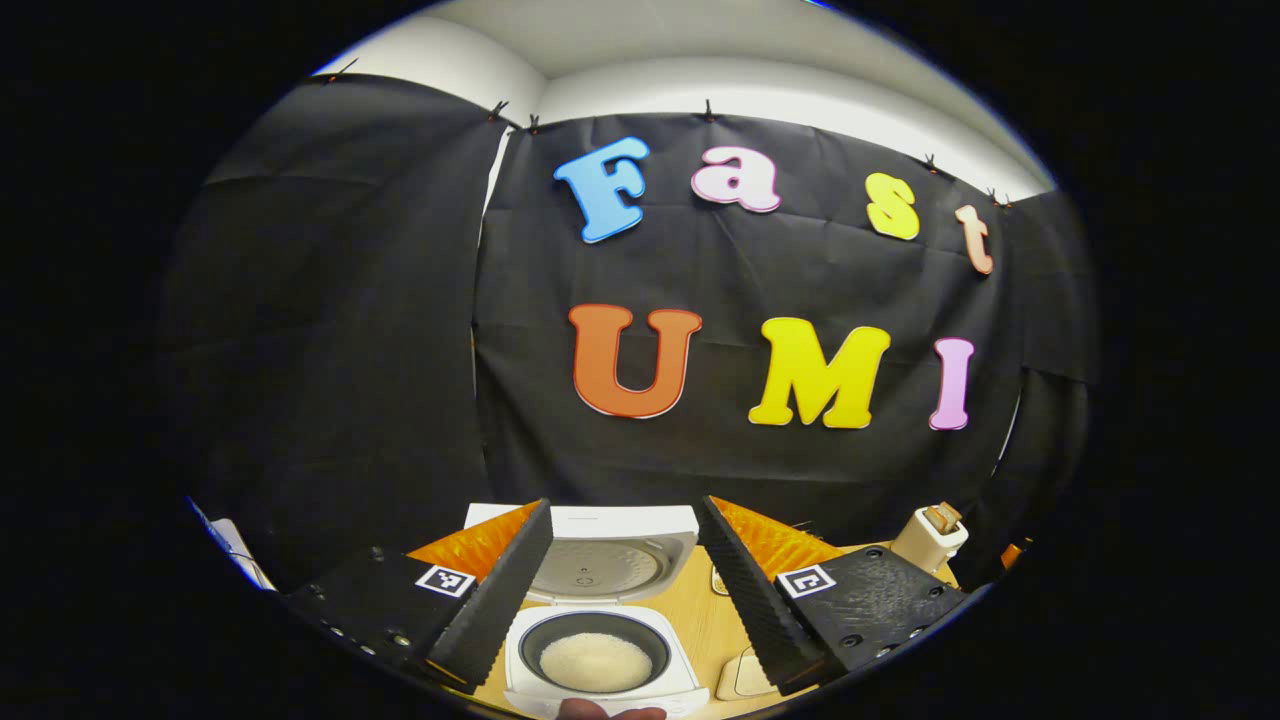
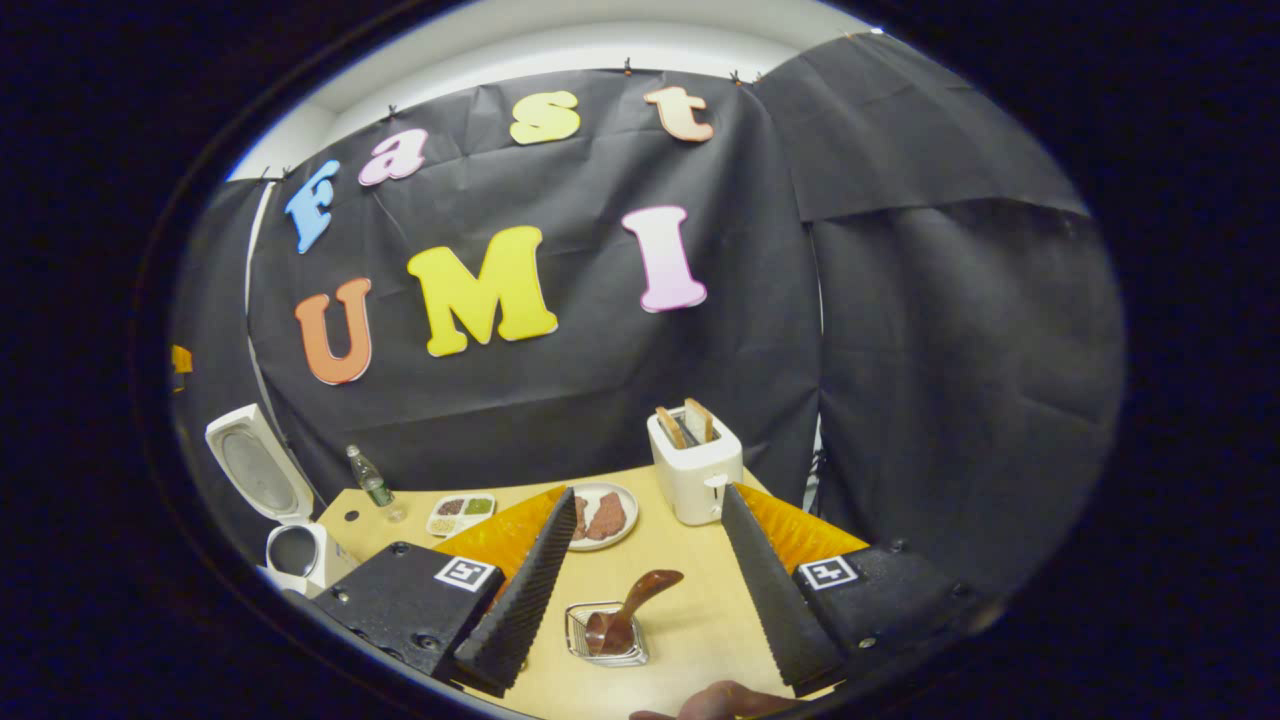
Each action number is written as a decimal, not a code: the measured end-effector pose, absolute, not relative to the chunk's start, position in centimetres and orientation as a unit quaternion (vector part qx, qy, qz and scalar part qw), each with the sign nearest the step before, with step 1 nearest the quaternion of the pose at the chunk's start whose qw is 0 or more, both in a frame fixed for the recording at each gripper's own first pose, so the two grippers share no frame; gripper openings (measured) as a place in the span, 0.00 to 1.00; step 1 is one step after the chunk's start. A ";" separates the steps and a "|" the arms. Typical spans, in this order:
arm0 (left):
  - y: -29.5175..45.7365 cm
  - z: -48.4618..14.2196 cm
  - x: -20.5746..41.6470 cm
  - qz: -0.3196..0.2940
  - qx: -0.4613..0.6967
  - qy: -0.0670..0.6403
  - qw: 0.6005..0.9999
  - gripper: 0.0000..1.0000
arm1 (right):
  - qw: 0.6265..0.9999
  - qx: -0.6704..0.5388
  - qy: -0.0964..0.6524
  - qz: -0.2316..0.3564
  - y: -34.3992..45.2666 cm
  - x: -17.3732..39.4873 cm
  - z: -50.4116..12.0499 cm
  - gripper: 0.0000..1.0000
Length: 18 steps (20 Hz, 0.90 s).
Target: Close the left gripper, press the button to open the rice cooker; take a wooden spoon from the chopstick holder with the right hand, scoop a spoonful of rice and pour it into the rice cooker, then put the wooden spoon back into the chopstick holder.
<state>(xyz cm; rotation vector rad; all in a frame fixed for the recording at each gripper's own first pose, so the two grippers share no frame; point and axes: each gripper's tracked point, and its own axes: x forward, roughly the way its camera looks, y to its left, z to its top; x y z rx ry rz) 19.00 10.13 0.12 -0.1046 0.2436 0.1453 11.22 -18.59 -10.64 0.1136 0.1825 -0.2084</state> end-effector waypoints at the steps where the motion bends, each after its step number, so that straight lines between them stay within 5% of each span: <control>1: 10.9 -0.3 20.3 0.079 -0.057 0.134 0.986 0.95 | 0.989 0.053 0.083 -0.106 -18.1 10.5 -9.9 0.95; 8: 15.2 -8.1 27.3 0.105 -0.041 0.259 0.959 0.95 | 0.986 0.045 0.130 -0.094 -13.4 5.7 -13.0 1.00; 18: 13.2 -9.8 25.8 0.089 -0.052 0.297 0.949 0.97 | 0.986 0.062 0.138 -0.073 -12.0 6.5 -13.2 0.96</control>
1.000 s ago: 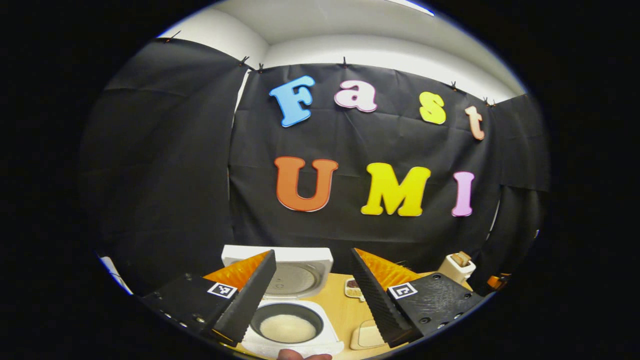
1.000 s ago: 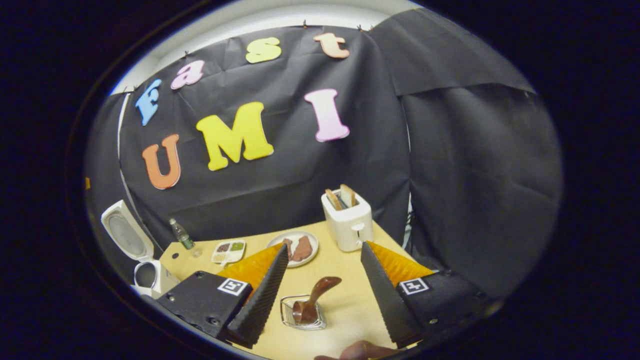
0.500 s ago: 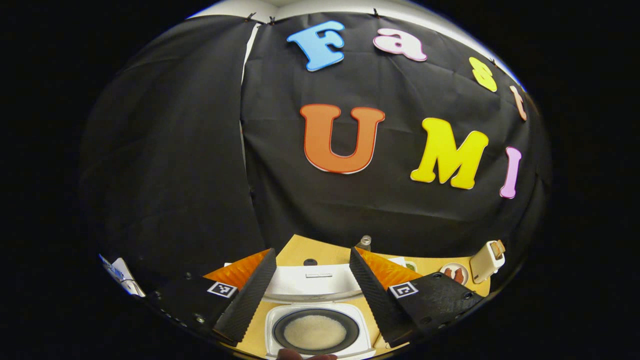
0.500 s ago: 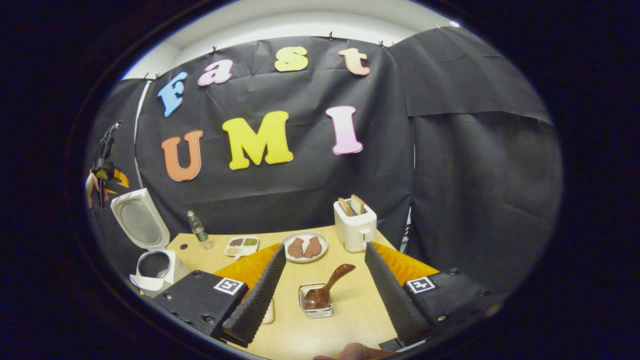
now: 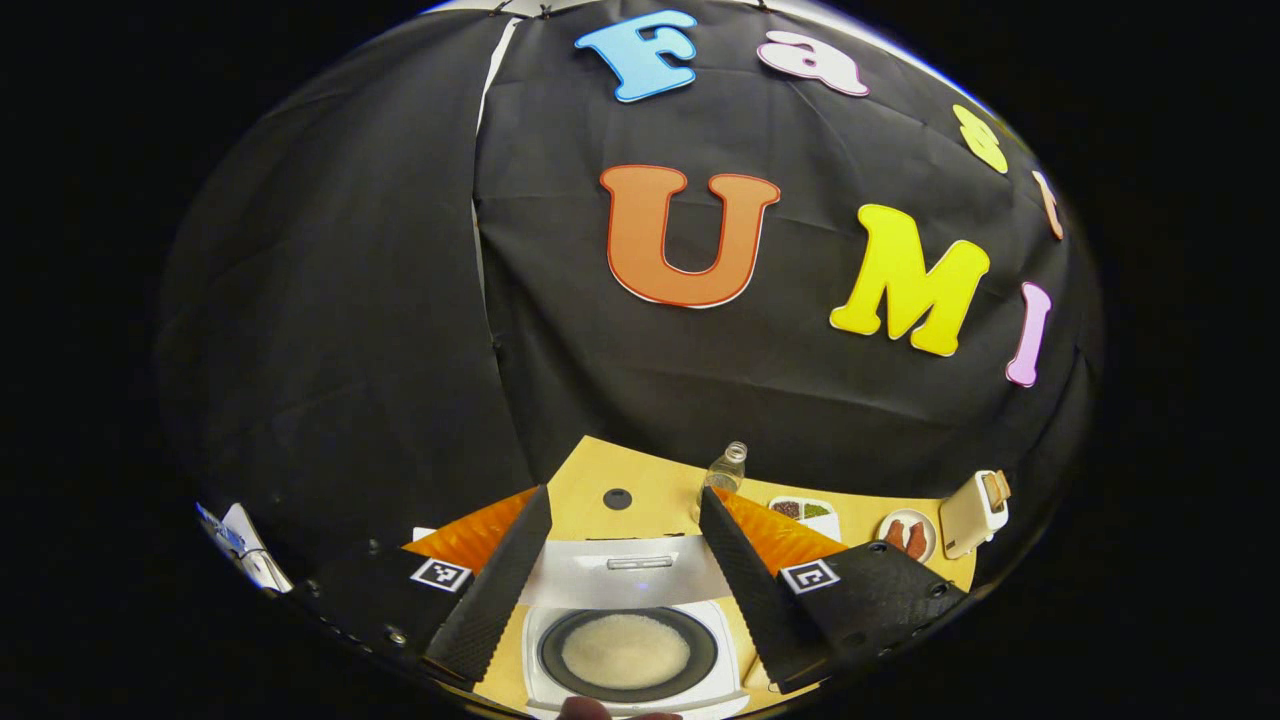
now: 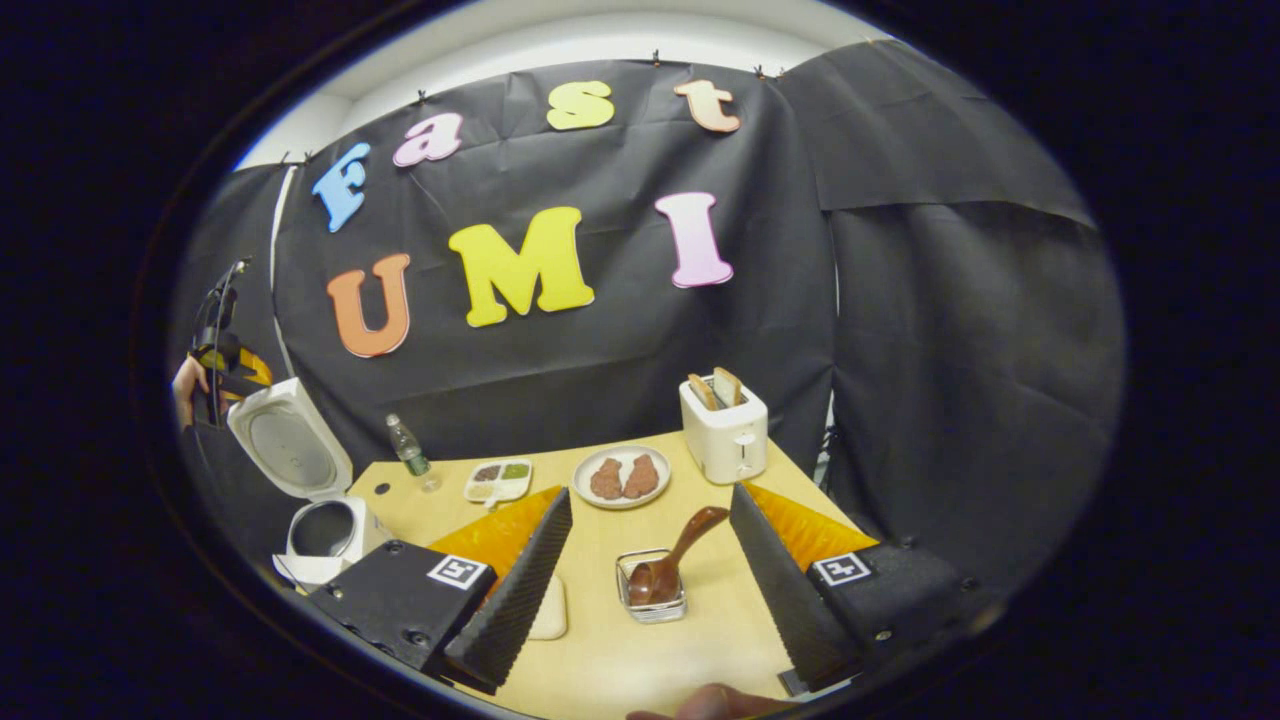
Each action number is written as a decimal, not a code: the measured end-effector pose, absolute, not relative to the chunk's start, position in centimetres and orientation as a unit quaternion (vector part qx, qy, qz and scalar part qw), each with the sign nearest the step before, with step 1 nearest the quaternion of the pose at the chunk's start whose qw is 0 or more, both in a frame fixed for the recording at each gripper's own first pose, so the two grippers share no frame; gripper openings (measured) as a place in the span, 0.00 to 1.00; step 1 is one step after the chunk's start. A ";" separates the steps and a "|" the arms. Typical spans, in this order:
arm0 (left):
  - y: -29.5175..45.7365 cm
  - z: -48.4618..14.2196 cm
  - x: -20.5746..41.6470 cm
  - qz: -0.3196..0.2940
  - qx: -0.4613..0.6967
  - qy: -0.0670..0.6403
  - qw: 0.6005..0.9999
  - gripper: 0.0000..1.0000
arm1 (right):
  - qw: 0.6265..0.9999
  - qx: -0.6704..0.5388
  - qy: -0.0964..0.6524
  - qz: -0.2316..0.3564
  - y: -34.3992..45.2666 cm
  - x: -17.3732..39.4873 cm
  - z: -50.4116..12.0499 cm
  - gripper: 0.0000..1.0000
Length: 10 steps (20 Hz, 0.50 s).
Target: Close the left gripper, press the button to open the rice cooker; take a wooden spoon from the chopstick holder with the right hand, scoop a spoonful of rice and pour it into the rice cooker, then put the wooden spoon back into the chopstick holder.
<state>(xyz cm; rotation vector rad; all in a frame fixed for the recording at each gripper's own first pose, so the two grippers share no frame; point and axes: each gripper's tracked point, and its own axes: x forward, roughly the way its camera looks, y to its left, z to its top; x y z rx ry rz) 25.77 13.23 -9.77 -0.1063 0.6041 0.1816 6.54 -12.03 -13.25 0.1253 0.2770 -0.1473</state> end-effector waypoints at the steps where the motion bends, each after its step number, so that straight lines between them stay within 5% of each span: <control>1: 12.5 -10.0 24.7 0.084 -0.051 0.299 0.949 0.97 | 0.987 0.062 0.137 -0.065 -11.5 6.8 -13.3 1.00; 10: 7.1 -19.0 12.3 0.071 -0.094 0.352 0.929 0.96 | 0.987 0.048 0.152 0.008 -7.2 7.1 -13.8 1.00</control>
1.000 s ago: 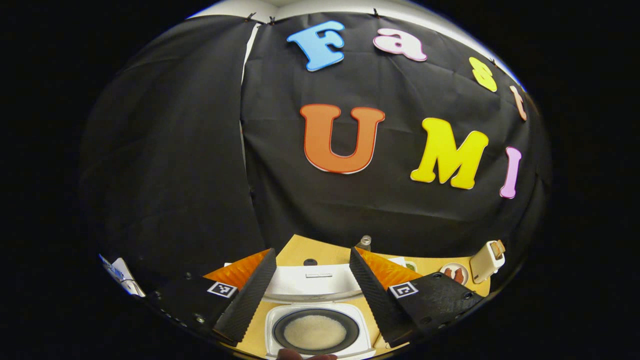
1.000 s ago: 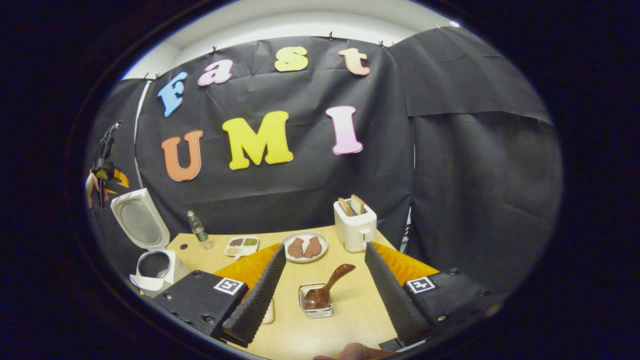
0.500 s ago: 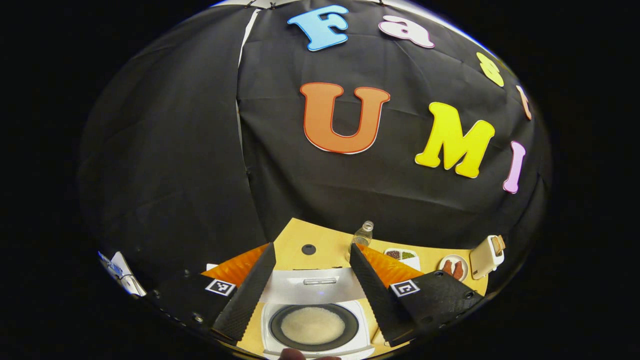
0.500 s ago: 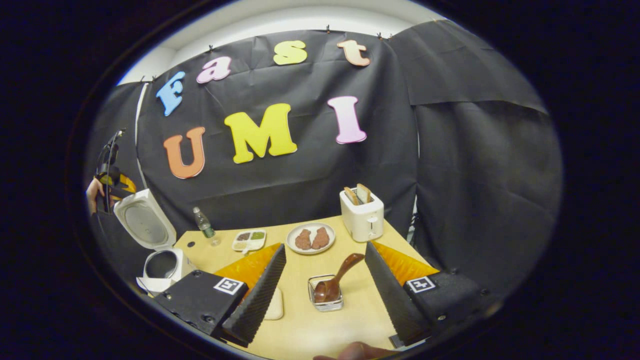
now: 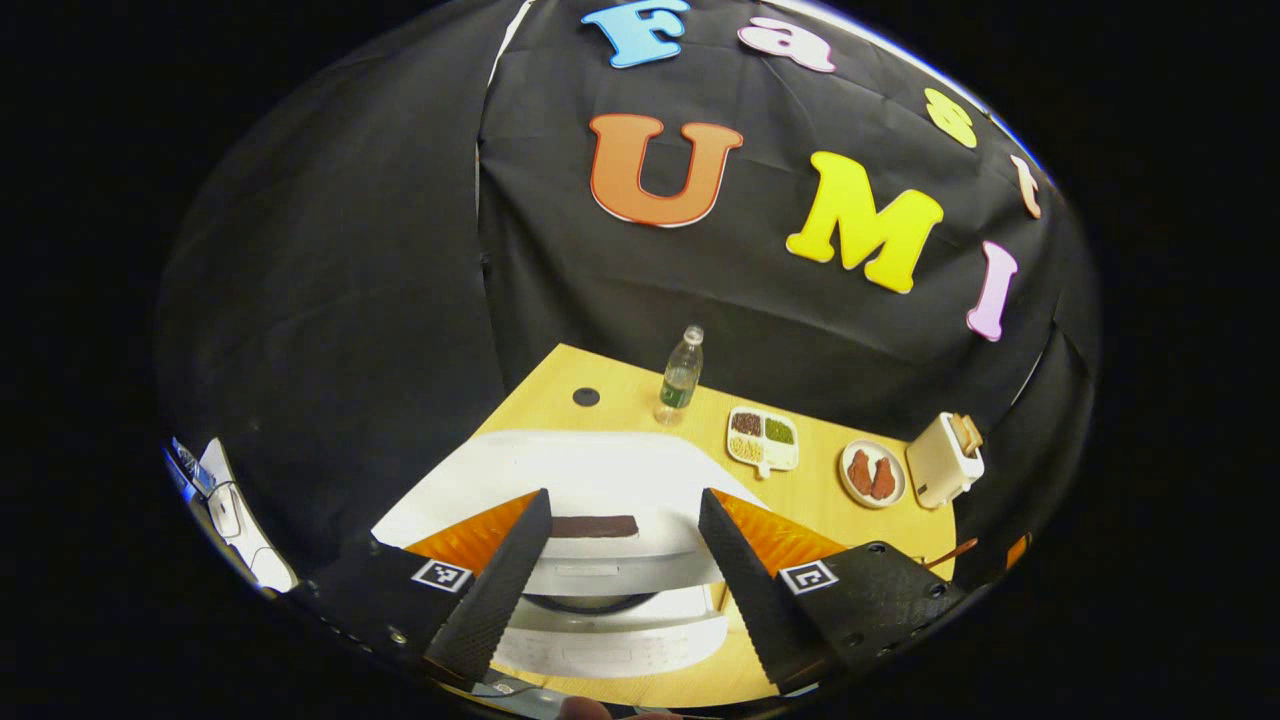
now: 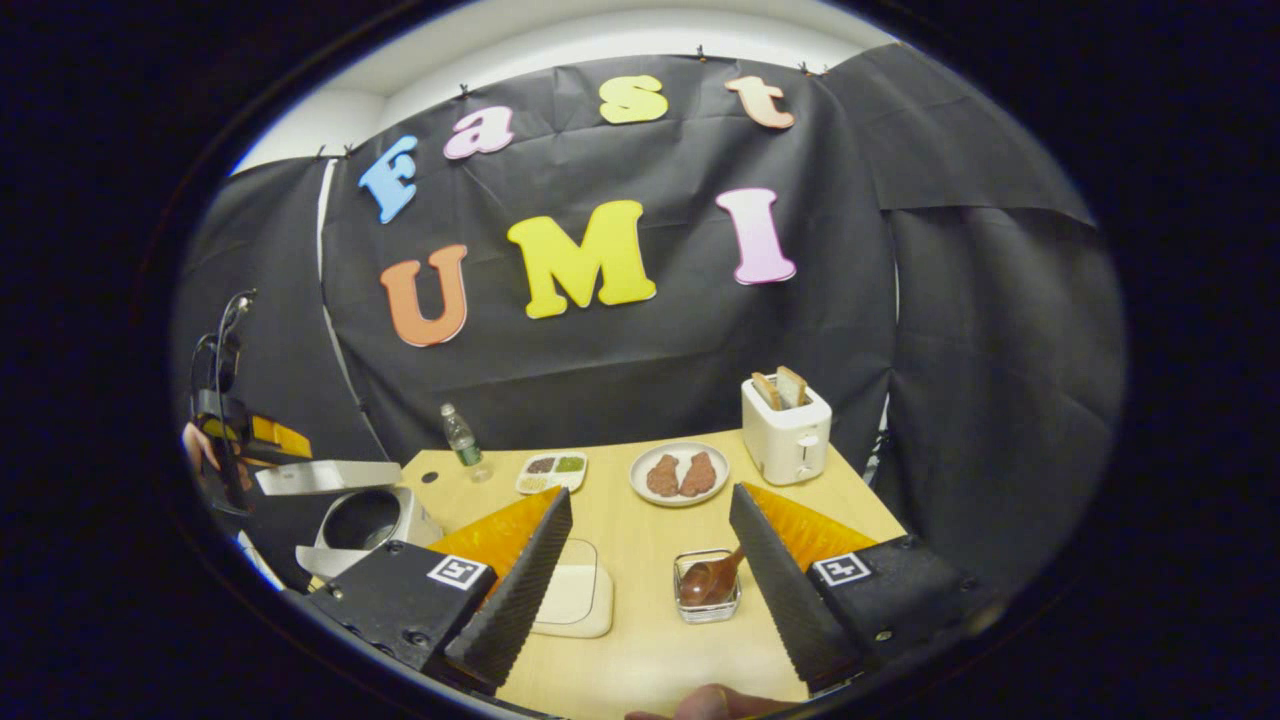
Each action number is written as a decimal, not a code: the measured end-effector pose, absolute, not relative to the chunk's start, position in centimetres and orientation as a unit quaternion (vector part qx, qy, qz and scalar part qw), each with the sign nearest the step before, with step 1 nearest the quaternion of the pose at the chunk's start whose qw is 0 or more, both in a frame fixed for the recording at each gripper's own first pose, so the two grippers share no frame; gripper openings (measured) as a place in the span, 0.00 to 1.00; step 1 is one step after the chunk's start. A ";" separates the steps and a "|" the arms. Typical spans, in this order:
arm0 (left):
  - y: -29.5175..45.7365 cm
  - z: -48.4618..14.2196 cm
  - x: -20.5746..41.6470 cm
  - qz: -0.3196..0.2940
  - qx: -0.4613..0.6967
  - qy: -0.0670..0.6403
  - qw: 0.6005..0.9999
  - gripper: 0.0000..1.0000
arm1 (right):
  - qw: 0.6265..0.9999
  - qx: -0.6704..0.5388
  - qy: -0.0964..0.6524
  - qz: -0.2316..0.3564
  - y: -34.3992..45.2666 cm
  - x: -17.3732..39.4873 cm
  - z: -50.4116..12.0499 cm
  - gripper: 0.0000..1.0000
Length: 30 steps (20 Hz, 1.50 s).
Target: Close the left gripper, press the button to open the rice cooker; take a wooden spoon from the chopstick holder with the right hand, scoop a spoonful of rice and pour it into the rice cooker, then put the wooden spoon back into the chopstick holder.
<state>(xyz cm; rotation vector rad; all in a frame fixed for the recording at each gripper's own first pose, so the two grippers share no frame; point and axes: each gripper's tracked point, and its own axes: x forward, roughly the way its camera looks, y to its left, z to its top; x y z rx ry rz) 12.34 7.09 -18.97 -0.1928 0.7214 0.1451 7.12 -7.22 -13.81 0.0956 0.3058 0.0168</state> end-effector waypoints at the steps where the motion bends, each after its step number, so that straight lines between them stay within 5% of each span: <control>1: 6.8 -20.1 11.8 0.074 -0.103 0.354 0.927 0.96 | 0.987 0.039 0.157 0.016 -6.9 7.0 -14.1 1.00; 15: 5.6 -29.1 7.8 0.078 -0.092 0.437 0.892 0.96 | 0.983 0.025 0.171 0.055 -3.5 7.7 -14.5 1.00; 30: 5.7 -28.5 8.1 0.092 -0.059 0.393 0.913 0.97 | 0.981 0.045 0.166 0.089 -1.3 8.4 -14.6 1.00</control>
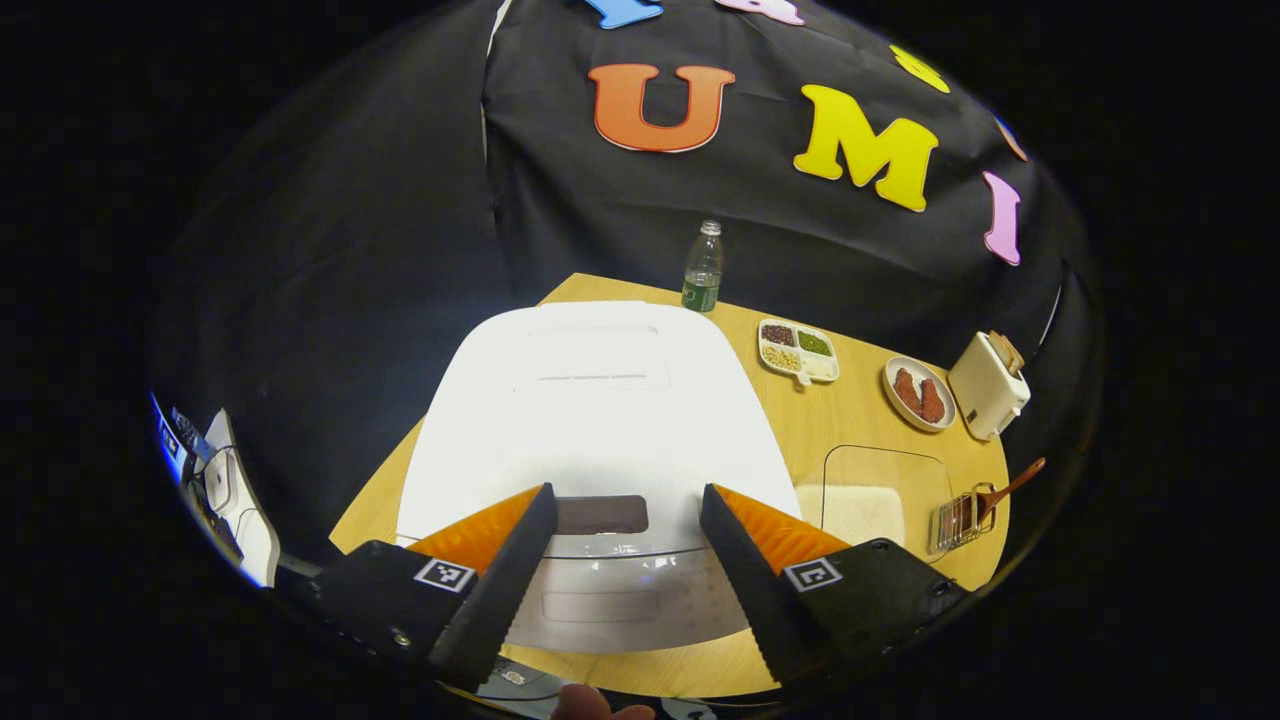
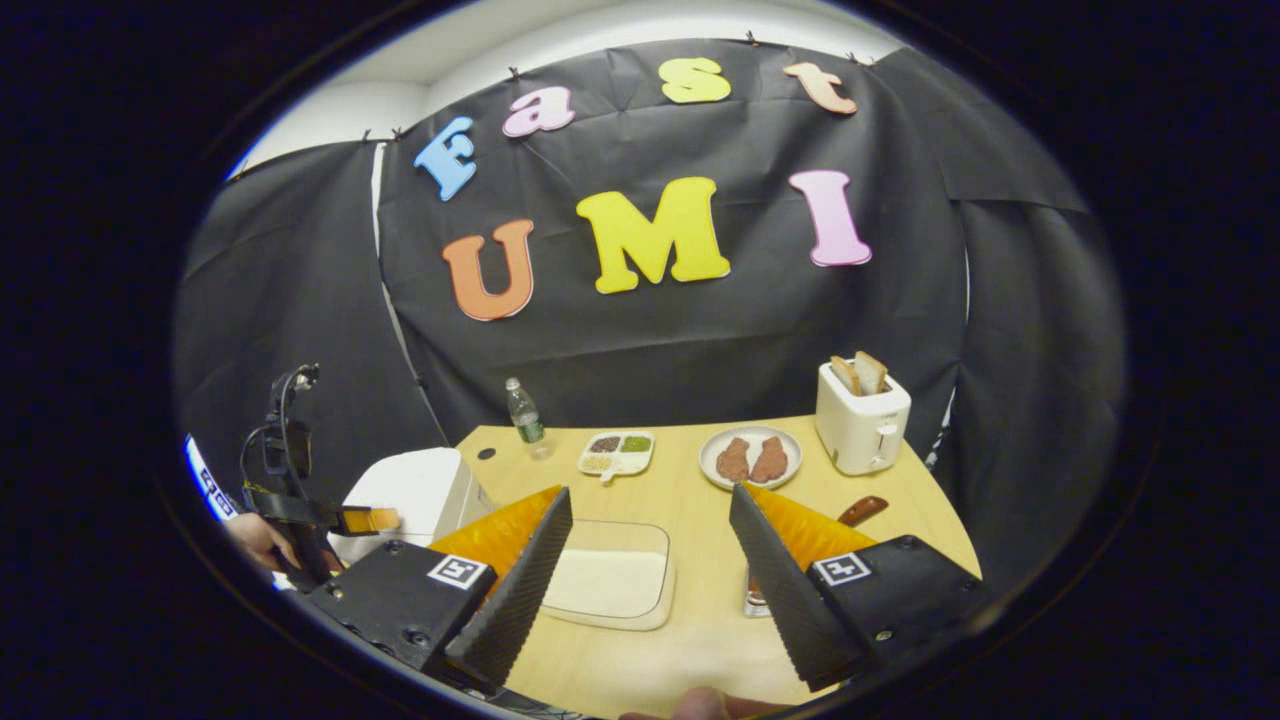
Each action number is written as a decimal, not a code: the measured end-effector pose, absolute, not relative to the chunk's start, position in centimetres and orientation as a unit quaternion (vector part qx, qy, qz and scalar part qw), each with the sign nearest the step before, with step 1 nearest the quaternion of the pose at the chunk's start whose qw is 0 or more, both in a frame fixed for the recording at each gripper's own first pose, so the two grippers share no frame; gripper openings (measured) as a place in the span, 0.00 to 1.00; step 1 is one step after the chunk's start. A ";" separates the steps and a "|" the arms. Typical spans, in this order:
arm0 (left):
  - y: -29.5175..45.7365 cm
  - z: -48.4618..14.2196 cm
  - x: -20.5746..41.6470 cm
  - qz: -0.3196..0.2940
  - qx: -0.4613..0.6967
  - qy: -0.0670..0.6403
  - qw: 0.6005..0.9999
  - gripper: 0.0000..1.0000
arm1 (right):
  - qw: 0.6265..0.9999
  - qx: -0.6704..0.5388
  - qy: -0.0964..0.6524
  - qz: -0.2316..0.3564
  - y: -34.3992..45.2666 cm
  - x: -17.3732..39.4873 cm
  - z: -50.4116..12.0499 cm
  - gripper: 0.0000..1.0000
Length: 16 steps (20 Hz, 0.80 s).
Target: Close the left gripper, press the button to open the rice cooker; take a wooden spoon from the chopstick holder with the right hand, scoop a spoonful of rice and pour it into the rice cooker, then put the wooden spoon back into the chopstick holder.
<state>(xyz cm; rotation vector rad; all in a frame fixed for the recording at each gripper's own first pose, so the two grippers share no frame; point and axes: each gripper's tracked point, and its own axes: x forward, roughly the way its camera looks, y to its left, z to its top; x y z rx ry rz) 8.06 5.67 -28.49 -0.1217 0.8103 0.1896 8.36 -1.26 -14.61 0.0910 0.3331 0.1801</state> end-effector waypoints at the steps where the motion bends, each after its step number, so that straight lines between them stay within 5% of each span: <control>1: 5.6 -28.3 8.1 0.090 -0.056 0.394 0.913 0.97 | 0.981 0.046 0.164 0.088 -1.4 8.3 -14.6 1.00; 16: 6.1 -27.7 8.0 0.090 -0.025 0.345 0.934 0.96 | 0.976 0.057 0.183 0.107 -1.8 10.7 -15.6 0.96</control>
